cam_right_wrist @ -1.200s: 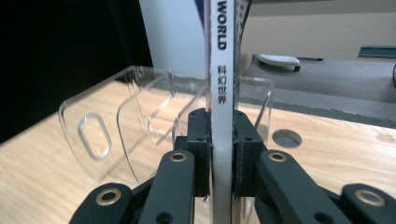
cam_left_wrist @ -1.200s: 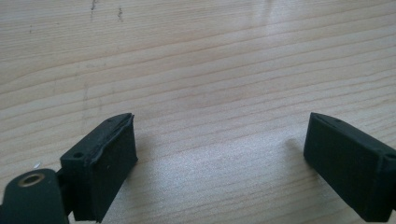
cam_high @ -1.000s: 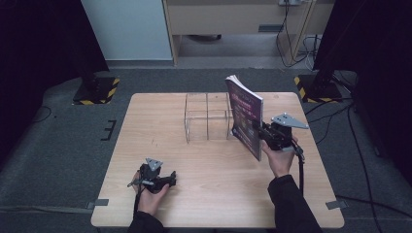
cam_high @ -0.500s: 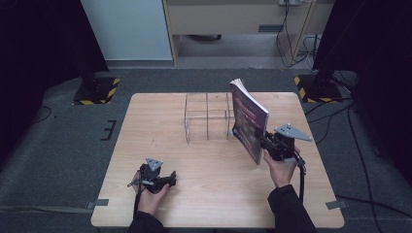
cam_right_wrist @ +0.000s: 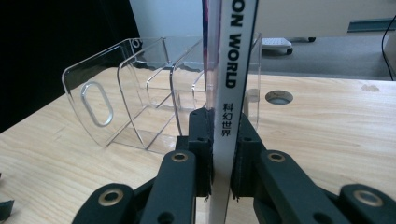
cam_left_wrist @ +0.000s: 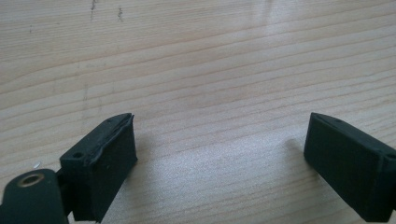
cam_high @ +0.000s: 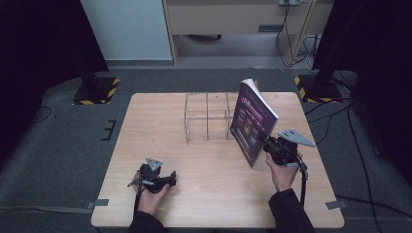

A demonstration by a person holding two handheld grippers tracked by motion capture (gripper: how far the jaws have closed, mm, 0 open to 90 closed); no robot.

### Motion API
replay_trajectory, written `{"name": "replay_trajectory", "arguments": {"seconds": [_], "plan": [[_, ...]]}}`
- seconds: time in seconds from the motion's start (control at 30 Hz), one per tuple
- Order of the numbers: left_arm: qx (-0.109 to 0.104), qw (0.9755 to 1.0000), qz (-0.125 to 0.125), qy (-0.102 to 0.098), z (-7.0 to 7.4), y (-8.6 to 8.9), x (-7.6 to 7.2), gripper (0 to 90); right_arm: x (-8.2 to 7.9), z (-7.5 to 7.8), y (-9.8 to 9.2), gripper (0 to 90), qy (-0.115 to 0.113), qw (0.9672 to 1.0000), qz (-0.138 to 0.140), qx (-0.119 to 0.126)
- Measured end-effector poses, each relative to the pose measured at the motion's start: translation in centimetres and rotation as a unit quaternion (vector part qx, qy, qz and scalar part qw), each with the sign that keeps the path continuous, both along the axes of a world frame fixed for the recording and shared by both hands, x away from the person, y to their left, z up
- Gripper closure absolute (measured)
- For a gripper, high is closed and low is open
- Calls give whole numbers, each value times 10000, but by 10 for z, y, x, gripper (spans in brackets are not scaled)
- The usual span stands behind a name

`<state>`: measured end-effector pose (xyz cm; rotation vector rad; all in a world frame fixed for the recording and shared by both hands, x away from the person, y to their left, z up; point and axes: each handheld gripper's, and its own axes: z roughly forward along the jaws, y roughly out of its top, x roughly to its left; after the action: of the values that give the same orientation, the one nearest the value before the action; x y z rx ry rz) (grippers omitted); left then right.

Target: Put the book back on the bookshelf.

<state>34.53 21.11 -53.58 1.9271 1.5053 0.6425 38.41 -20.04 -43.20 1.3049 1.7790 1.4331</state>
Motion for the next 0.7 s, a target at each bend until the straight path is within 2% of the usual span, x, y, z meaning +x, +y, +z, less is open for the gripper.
{"name": "replay_trajectory", "arguments": {"seconds": [0.23, 0.3, 0.4, 0.53, 0.7], "plan": [[-6, 10000, 7, -5, 0, 0, 0, 82, -5, 1, 0, 791, 14, 10000, 50, -33], [-6, 10000, 7, -5, 0, 0, 0, 82, -5, 5, 0, 774, -76, 10000, 41, 18], [-6, 10000, 7, -4, 0, 0, 0, 82, -3, 16, 1, 775, -177, 9998, 41, -48], [-7, 10000, 8, -5, 0, 0, 0, 82, 5, 24, 2, 769, -101, 9999, 8, -98], [-7, 10000, 7, -5, 0, 0, 0, 82, 14, 26, 4, 788, 103, 9998, -29, -196]]}}
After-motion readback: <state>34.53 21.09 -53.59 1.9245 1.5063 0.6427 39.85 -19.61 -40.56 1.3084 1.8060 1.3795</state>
